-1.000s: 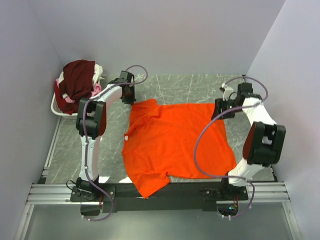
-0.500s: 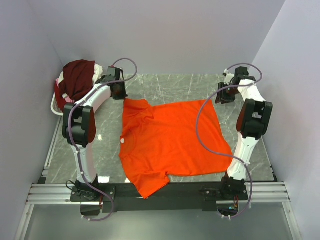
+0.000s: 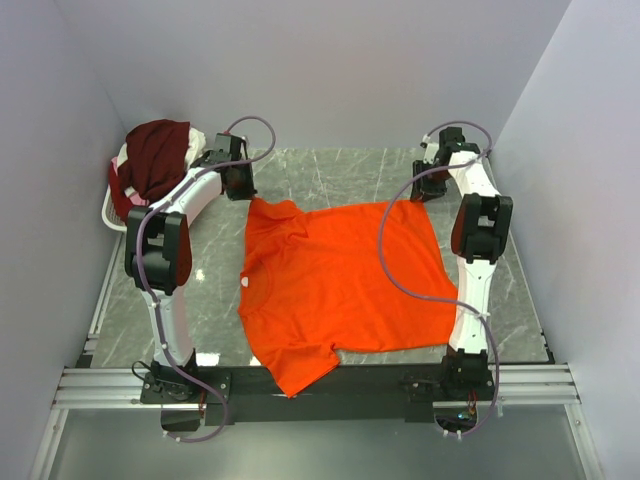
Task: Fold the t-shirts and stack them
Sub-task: Flatten the tshirt out
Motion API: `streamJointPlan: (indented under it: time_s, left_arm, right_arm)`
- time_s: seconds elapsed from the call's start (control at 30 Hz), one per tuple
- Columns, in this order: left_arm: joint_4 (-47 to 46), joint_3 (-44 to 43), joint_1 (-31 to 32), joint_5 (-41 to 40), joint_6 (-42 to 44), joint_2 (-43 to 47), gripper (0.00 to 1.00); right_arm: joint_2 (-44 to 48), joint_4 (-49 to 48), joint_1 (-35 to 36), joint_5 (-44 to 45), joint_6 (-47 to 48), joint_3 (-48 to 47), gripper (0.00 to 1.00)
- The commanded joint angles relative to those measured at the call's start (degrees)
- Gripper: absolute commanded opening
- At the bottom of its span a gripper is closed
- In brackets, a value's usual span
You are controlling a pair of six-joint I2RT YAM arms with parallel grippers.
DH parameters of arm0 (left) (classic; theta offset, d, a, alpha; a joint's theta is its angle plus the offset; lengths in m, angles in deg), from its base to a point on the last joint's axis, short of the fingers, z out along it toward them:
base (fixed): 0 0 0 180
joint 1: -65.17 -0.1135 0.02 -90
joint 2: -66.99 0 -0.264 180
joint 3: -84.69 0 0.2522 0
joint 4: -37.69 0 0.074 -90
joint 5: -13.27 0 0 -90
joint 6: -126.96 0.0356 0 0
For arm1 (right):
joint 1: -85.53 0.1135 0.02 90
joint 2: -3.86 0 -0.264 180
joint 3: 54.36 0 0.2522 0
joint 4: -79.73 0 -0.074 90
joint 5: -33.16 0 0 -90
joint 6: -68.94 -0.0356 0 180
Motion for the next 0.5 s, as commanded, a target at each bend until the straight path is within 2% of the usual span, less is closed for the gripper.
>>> streamJointPlan:
  time_s: [0.0, 0.17, 0.47]
  left_arm:
    - [-0.7, -0.4, 0.1, 1.6, 0.0, 3.3, 0.0]
    - [-0.5, -0.6, 0.1, 1.9, 0.0, 3.3, 0.0]
    - [-0.7, -0.6, 0.2, 2.3, 0.1, 3.6, 0.0]
  right_arm:
    - [-1.2, 2.6, -0.3, 1.7, -0.4, -2.5, 0.49]
    - [-1.4, 2.5, 0.5, 3.1, 0.3, -1.3, 0.48]
    - [-4.3, 3.0, 1.3, 7.6, 0.3, -4.7, 0.45]
